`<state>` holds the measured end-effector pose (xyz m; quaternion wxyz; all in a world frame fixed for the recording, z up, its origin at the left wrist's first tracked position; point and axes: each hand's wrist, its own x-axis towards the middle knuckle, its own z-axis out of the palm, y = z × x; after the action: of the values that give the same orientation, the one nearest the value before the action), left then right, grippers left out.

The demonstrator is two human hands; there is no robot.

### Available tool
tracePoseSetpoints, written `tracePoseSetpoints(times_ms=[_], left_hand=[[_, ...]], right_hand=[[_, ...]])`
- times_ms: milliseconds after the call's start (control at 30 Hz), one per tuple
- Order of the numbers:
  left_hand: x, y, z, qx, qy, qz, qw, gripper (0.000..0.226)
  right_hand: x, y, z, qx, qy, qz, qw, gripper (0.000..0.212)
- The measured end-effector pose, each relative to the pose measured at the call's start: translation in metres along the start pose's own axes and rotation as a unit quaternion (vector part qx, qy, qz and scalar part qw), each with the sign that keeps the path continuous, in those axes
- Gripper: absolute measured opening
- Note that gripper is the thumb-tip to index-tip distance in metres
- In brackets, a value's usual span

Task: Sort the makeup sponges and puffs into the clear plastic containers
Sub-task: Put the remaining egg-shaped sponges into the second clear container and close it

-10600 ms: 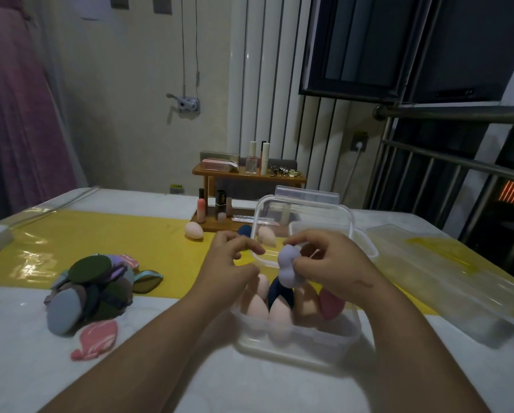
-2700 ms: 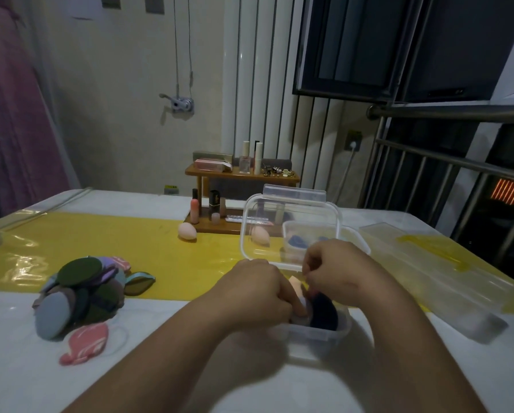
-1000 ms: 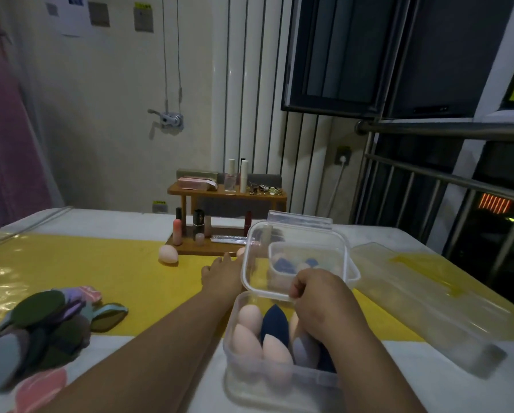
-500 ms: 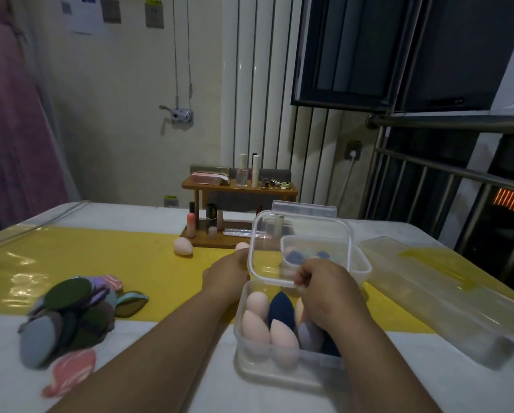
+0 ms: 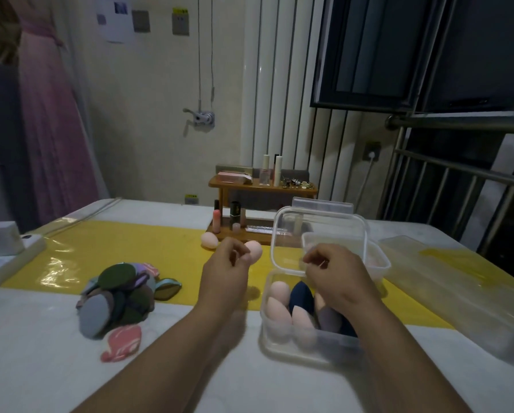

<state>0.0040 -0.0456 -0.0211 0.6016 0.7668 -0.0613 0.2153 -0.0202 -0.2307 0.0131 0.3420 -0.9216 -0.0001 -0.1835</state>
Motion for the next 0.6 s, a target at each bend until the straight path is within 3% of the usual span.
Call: tracePoseSetpoints(times_ms=[167, 267, 433, 600], left_hand=[[-0.012, -0.002, 0.008, -0.064, -0.103, 0.063, 0.991, 0.017], [-0.016, 0.001, 0.013, -0.093, -0.157, 0.073, 0.980, 0.019], [-0.010, -0.004, 0.007, -0.028, -0.216, 0.039, 0.975, 0.015], [-0.005, -0.004, 0.001, 0.002, -0.267, -0.009, 0.964, 0.013]], right_hand=[[-0.002, 0.001, -0.001, 0.133, -0.040, -0.065, 0.988, 0.007], [-0.003, 0.002, -0.002, 0.135, -0.079, -0.085, 0.984, 0.009], [-0.002, 0.004, -0.006, 0.131, -0.063, -0.080, 0.986, 0.012], [-0.004, 0.003, -0.010, 0.163, -0.124, -0.096, 0.974, 0.010]])
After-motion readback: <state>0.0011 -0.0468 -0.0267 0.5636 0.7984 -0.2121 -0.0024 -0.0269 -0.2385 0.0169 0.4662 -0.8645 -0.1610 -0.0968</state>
